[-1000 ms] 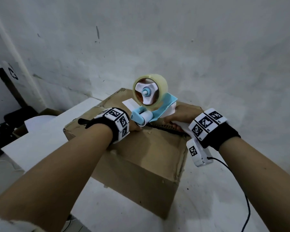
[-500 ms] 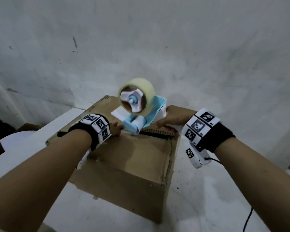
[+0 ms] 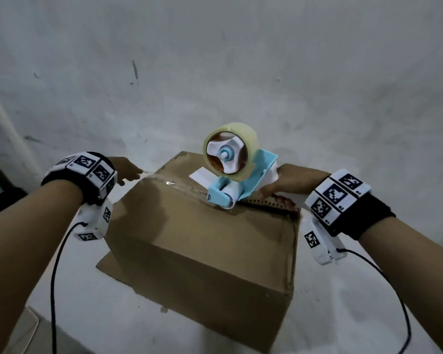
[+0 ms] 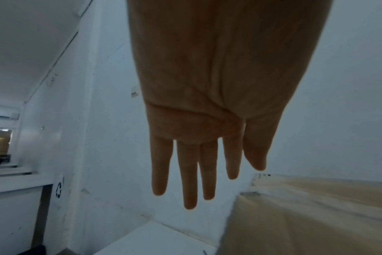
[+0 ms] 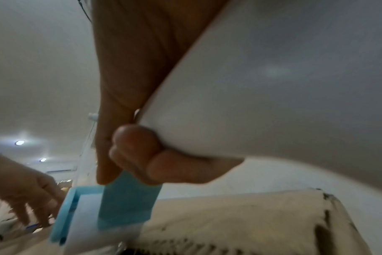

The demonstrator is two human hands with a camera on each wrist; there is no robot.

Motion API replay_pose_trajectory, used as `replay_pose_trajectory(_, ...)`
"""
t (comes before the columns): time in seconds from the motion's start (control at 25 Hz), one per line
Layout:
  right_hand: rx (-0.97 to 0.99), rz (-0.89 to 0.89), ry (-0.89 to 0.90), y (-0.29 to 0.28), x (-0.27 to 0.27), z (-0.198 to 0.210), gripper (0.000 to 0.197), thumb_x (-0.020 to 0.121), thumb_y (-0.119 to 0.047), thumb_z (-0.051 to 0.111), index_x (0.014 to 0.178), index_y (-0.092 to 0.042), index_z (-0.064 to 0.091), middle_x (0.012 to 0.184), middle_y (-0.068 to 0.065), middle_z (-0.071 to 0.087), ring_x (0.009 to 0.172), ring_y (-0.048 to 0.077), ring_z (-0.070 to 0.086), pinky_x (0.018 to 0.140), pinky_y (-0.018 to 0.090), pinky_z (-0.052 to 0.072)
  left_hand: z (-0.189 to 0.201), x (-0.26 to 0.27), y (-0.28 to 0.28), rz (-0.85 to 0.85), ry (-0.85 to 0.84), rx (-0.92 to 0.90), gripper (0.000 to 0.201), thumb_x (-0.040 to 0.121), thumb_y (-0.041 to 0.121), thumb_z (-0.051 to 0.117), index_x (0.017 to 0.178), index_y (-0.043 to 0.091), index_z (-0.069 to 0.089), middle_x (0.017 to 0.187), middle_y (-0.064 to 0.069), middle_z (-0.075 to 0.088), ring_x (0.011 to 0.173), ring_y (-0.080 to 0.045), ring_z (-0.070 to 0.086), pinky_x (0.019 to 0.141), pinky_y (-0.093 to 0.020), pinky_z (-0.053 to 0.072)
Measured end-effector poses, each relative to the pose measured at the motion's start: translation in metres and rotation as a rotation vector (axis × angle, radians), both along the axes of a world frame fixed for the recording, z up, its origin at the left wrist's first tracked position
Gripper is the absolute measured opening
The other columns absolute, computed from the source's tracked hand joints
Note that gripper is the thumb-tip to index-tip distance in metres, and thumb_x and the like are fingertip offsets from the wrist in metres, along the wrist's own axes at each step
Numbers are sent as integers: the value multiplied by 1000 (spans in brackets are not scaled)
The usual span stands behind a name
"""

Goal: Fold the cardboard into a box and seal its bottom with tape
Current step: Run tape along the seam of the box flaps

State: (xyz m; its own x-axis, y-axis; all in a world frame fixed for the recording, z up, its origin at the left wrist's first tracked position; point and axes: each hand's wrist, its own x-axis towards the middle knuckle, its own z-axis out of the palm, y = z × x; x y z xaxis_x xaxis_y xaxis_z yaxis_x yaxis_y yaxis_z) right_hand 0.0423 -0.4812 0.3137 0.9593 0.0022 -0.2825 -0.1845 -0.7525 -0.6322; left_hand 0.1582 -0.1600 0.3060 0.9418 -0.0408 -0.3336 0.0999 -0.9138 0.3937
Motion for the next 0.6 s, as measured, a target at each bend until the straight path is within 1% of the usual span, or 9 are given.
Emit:
replay_pose_trajectory(0.04, -1, -17, 15, 4, 2, 2, 25, 77, -18, 72, 95, -4, 63, 69, 9, 60, 57, 19, 52, 52, 24, 43, 0, 4, 6, 23, 31, -40, 39, 97, 8, 40, 134, -4, 42, 138, -21, 45, 107, -29, 49, 65, -29, 49)
replay_pose_trajectory(0.08, 20, -38, 31, 7, 3, 4, 24, 76, -16, 73, 92, -3, 61, 61, 8, 57, 50, 18, 49, 47, 23, 41, -5, 7, 13, 43, 51, -63, 37, 97, 13, 41, 131, -3, 46, 133, -21, 50, 98, -26, 50, 61, -27, 44)
replay_pose_trajectory(0.16, 37, -80, 43, 14, 8, 5, 21, 75, -12, 72, 85, -1, 57, 47, 4, 49, 39, 16, 42, 41, 22, 37, -17, 16, 21, 35, 55, -132, 33, 96, 19, 45, 121, 0, 54, 108, -16, 62, 80, -24, 54, 63, -26, 39)
replay_pose_trajectory(0.24, -14, -108, 41, 20, 12, 6, 20, 75, -12, 72, 79, -1, 56, 43, 3, 48, 38, 16, 41, 41, 22, 36, -25, 24, 22, 24, 53, -241, 26, 94, 16, 49, 108, -4, 59, 88, -13, 61, 67, -21, 55, 58, -26, 45)
replay_pose_trajectory(0.28, -40, -113, 41, 22, 13, 6, 21, 74, -14, 72, 78, -1, 57, 43, 2, 49, 39, 17, 41, 42, 23, 36, -28, 29, 21, 7, 59, -284, 24, 93, 14, 50, 106, -5, 59, 83, -13, 60, 64, -21, 55, 52, -27, 49)
replay_pose_trajectory(0.36, -72, -119, 54, 26, 15, 8, 21, 72, -16, 73, 77, -2, 58, 43, 1, 50, 40, 18, 43, 45, 24, 37, -26, 36, 22, -49, 50, -327, 21, 91, 8, 53, 105, -6, 60, 76, -11, 59, 60, -21, 57, 41, -21, 52)
replay_pose_trajectory(0.44, -72, -134, 62, 33, 17, 9, 19, 73, -16, 73, 76, -3, 59, 42, 1, 51, 40, 17, 43, 45, 24, 37, -23, 45, 26, -81, 20, -367, 17, 87, 3, 58, 98, -8, 65, 71, -11, 61, 54, -16, 59, 40, -18, 52)
replay_pose_trajectory(0.52, -76, -160, 58, 40, 20, 11, 20, 73, -16, 73, 75, -4, 58, 43, 1, 51, 41, 17, 43, 46, 24, 37, -21, 50, 28, -105, -16, -358, 6, 82, 1, 64, 78, -2, 69, 64, -10, 65, 51, -12, 61, 40, -18, 52)
replay_pose_trajectory(0.6, -105, -184, 58, 47, 23, 14, 22, 72, -18, 74, 79, -2, 61, 46, 3, 52, 42, 18, 44, 47, 25, 37, -20, 53, 27, -131, -45, -341, 10, 79, 1, 68, 69, 3, 69, 58, -9, 67, 44, -8, 62, 41, -19, 52)
